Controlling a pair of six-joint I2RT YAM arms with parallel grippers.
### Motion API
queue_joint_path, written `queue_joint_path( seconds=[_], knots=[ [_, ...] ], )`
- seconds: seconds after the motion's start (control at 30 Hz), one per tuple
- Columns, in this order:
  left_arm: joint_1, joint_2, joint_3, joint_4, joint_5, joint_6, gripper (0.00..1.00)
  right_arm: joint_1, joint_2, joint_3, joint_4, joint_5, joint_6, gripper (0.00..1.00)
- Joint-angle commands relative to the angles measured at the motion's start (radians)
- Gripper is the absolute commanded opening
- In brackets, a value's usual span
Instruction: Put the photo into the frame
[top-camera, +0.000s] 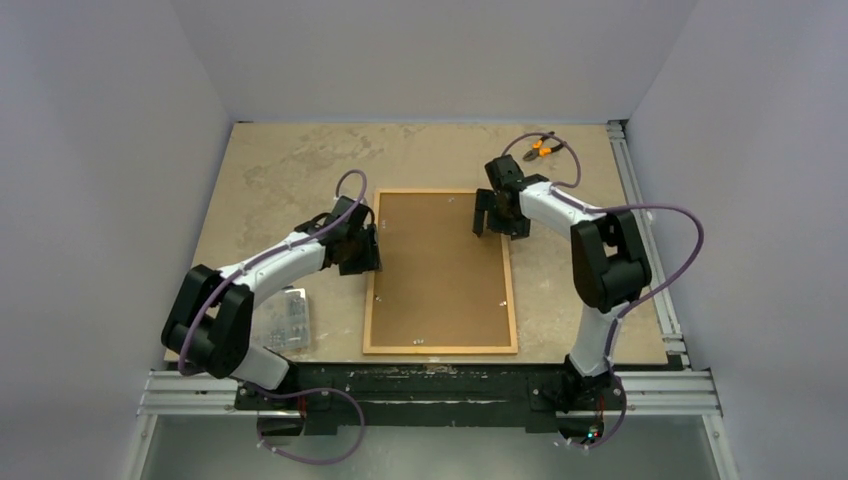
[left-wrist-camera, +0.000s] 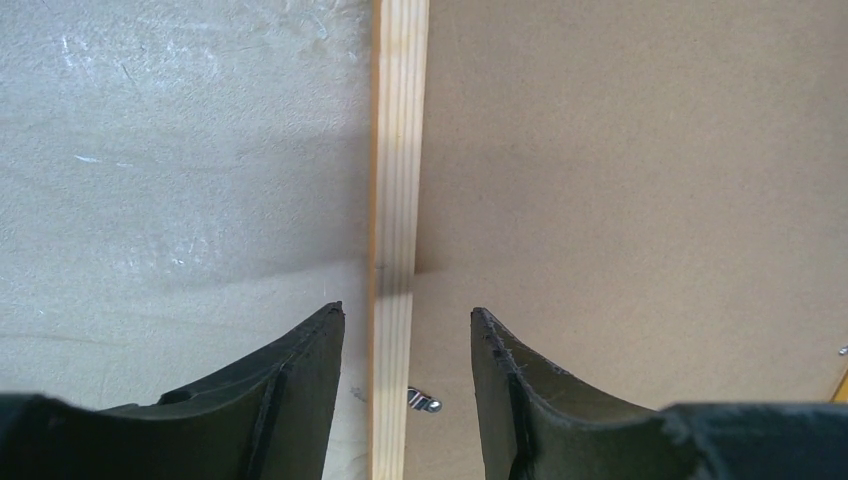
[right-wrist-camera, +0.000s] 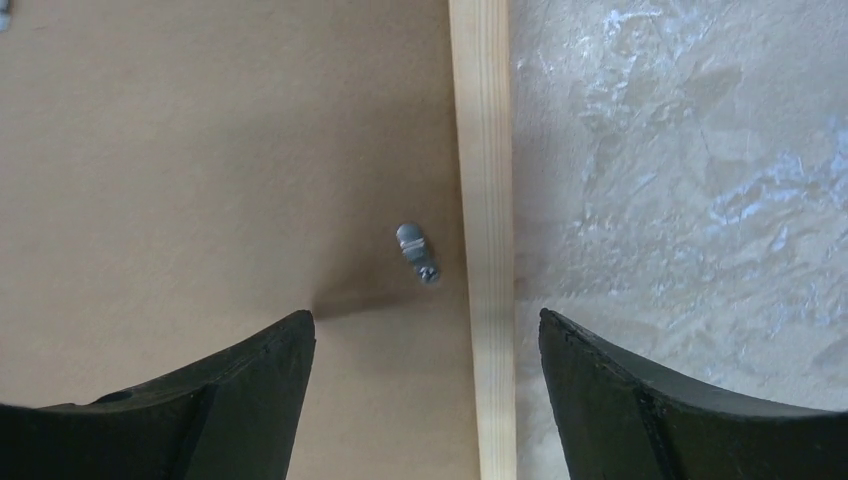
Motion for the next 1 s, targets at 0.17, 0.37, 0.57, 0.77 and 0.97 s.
queue_joint_path(
  seconds=[0.17,0.37,0.57,0.77,0.97],
  knots=[
    [0.006,0.039,0.018,0.011,-0.022,0.045,0.48,-0.001,0.133,0.148,-0.018,0.11,-0.053,0.71],
    [0.005,0.046,0.012,0.022,-0.018,0.051,0.48,-0.005,0.186,0.198,-0.041,0.114,-0.069,0.42],
    [0.007,0.051,0.021,0.025,-0.006,0.059,0.48,-0.006,0.169,0.171,-0.037,0.117,-0.072,0.2],
    [0.055,0.055,0.036,0.051,0.058,0.051,0.6,-0.005,0.15,0.145,-0.027,0.097,-0.077,0.0],
    [0.114,0.104,0.123,0.045,0.09,0.05,0.67,-0.005,0.095,0.093,-0.008,0.069,-0.081,0.0]
  ],
)
